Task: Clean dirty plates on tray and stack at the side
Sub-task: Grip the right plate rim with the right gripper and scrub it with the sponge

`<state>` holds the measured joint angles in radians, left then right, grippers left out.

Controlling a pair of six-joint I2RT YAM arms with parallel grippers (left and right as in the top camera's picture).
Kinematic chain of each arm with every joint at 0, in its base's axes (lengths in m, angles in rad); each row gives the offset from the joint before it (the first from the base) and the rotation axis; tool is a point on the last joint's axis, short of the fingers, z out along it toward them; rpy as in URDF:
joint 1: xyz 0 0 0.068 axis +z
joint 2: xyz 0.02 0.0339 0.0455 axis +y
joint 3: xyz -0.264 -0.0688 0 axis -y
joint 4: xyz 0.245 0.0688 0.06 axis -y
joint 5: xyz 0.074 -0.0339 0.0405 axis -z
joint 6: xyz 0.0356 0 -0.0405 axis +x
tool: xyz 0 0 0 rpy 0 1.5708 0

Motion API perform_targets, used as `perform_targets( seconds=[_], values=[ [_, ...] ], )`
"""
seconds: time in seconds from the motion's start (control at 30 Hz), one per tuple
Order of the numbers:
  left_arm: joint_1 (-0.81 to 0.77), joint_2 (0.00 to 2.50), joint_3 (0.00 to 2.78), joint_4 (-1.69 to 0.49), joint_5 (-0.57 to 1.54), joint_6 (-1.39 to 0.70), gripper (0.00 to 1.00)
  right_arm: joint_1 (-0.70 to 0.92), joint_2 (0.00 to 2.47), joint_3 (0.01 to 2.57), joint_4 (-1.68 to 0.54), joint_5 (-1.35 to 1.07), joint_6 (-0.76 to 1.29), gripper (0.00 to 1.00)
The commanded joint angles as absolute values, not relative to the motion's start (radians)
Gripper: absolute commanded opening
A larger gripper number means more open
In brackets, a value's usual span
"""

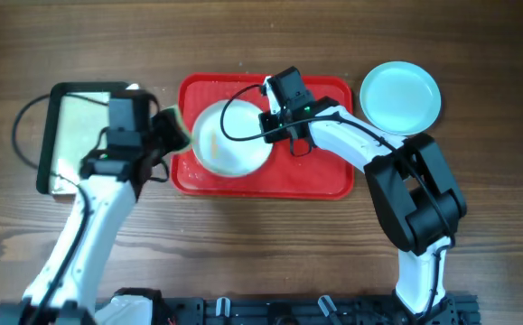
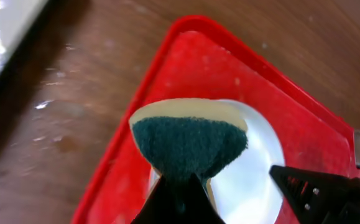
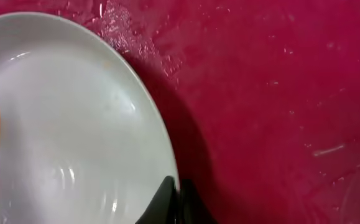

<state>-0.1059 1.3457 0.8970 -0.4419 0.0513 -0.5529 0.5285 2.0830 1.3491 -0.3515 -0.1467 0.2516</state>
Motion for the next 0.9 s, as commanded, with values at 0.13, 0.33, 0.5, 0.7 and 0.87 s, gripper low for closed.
perform_targets(
  seconds=[0.13,0.33,0.5,0.7,0.87],
  values=[
    [-0.25,1.649,0.897,-0.16,0.22,-0.593,0.04,0.53,2.091,1.359,-0.355,-0.157,0.349,0.04],
    [-0.268,1.744,0.897,-0.194,0.158,-0.58,0.04,0.53,2.091,1.359,-0.353,-0.157,0.352,0.04],
    [-0.219,1.742,0.897,-0.324,-0.106,-0.434,0.04,0.53,2.091,1.359,-0.353,-0.157,0.351,0.04],
    [-0.185,1.618,0.897,-0.305,-0.096,-0.415,0.04,0.53,2.091,1.359,-0.349,-0.157,0.37,0.04],
    [-0.188,1.646,0.897,-0.145,0.152,-0.567,0.04,0.53,2.091,1.359,-0.337,-0.157,0.371,0.04]
  ],
)
